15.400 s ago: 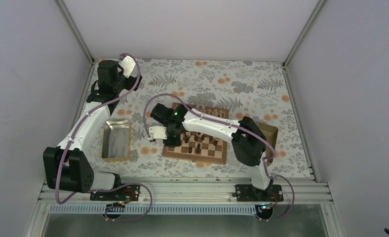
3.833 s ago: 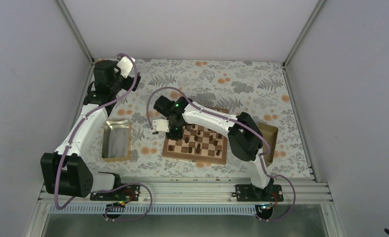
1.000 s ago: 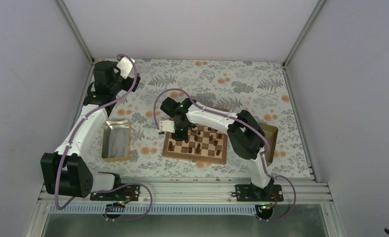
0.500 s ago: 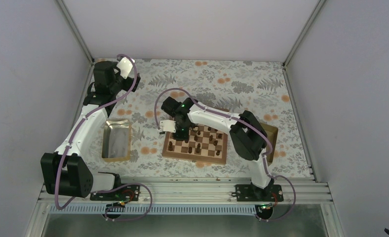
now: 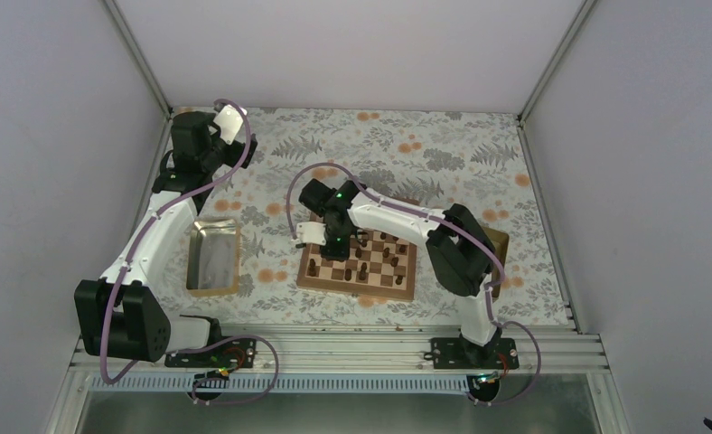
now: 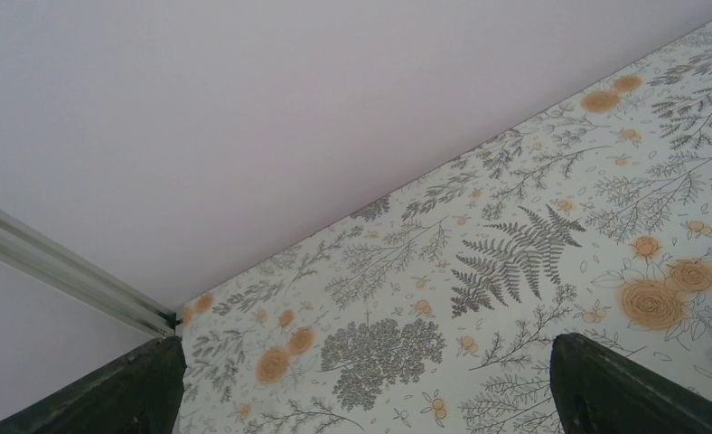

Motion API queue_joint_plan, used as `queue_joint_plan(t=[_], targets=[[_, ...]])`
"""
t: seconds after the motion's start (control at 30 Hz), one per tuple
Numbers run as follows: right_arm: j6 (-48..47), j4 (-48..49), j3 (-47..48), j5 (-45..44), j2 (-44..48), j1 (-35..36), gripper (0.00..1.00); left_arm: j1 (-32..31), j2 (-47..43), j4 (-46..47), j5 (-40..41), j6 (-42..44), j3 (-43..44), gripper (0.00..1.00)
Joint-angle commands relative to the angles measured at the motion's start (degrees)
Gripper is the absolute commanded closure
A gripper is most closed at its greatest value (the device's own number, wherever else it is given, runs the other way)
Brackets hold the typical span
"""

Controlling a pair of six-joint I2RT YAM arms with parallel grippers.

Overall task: Set up the chess pieces on the board
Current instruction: Adjust the chess piece on the chessboard, then pick up the chess piece from the chessboard.

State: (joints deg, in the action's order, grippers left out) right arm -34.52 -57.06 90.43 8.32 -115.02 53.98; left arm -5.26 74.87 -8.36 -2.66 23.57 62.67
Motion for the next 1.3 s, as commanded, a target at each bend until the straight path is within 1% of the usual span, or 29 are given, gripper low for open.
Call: queue_joint_plan(t=[0.0, 0.47, 0.67, 0.8, 0.87, 0.93, 1.27], targets=[[-0.38, 0.13, -0.75, 1.28, 0.82, 0.43, 0.92, 0.26, -0.52, 0.89, -0.92, 0.16, 0.43, 0.00], [-0.87, 0.57, -0.14, 2.15, -0.83, 0.78, 0.91, 0.27, -0.24, 1.16, -0.86, 0.33, 0.19, 0.00], [-0.87, 0.69, -0.10, 1.62, -0.94, 0.80, 0.83, 0.31, -0.07, 1.20, -0.88, 0.40, 0.11, 0.00], [-0.88, 0.72, -0.03, 0.86, -0.19, 0.70, 0.74, 0.27, -0.06, 1.15, -0.89, 0.42, 0.10, 0.00], [-0.62, 0.80, -0.07, 0.54, 0.35, 0.63, 0.66, 0.27, -0.01, 1.15, -0.85, 0.42, 0.12, 0.00], [-0.41, 0.78, -0.07, -0.01, 1.05, 0.53, 0.62, 0.33, 0.02, 1.15, -0.86, 0.42, 0.09, 0.00], [0.64, -0.10, -0.95, -2.31, 6.39, -3.06, 0.60, 0.29, -0.33, 1.18, -0.82, 0.42, 0.26, 0.00]])
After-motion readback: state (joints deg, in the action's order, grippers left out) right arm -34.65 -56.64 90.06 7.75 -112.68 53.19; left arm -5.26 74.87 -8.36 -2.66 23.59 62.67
